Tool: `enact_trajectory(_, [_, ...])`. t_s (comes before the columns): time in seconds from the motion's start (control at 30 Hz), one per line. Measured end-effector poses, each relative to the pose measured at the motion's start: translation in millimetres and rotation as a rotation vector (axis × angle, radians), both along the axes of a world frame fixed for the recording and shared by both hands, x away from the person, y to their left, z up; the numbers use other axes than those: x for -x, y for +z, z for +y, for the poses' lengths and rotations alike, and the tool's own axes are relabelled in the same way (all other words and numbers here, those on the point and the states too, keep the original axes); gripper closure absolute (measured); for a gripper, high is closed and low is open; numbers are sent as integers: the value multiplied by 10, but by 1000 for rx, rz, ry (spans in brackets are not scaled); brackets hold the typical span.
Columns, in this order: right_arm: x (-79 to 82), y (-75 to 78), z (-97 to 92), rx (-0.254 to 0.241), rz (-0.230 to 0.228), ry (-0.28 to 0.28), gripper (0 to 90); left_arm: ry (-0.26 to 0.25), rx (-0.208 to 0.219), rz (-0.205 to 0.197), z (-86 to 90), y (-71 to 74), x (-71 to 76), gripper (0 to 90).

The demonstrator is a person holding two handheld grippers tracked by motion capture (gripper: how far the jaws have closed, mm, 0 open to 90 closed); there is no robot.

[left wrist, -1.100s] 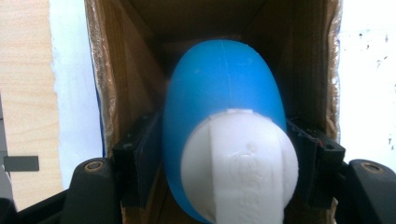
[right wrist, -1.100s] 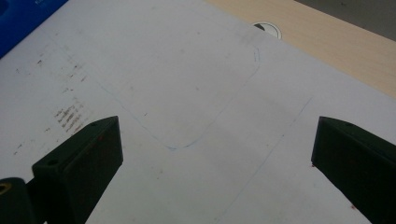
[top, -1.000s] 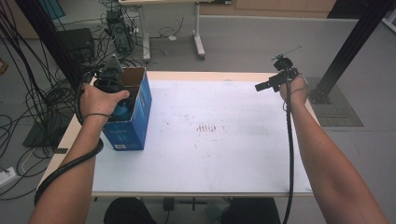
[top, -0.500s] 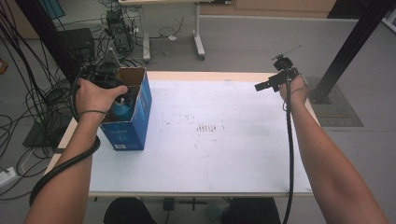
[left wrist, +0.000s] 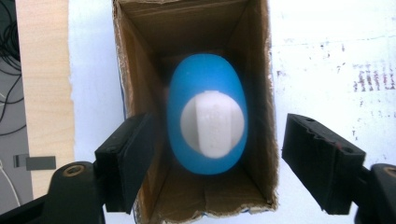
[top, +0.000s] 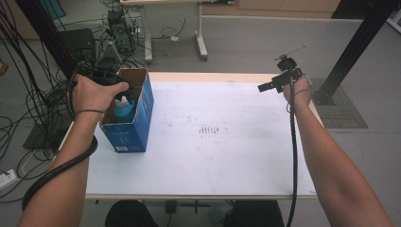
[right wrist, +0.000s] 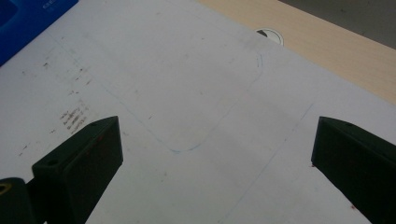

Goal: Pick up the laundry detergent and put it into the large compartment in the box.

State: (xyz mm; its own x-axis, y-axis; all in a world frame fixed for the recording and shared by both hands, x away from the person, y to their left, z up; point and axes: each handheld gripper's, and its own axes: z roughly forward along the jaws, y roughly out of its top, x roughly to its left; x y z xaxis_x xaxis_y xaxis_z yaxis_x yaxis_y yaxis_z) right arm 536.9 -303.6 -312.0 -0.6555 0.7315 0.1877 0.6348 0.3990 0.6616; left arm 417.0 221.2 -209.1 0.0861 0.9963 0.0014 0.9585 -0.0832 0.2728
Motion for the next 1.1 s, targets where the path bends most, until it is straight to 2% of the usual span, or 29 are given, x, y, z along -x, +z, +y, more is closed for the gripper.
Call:
enact_trajectory(0.53, [9,11,21,1,4,2,19,-40,4,-49,-123,254,136,131])
enact_trajectory(0.7, [7,9,28,2,6,5,19,-43,11,-38,-145,310,164,98])
enact_trajectory(0.8, [10,8,35,1,14,-2,19,-46,13,-47,-175,350,190,85])
enact_trajectory(1.1, [-13,-16,53,9,15,9,19,-105,-1,-49,-382,452,270,68])
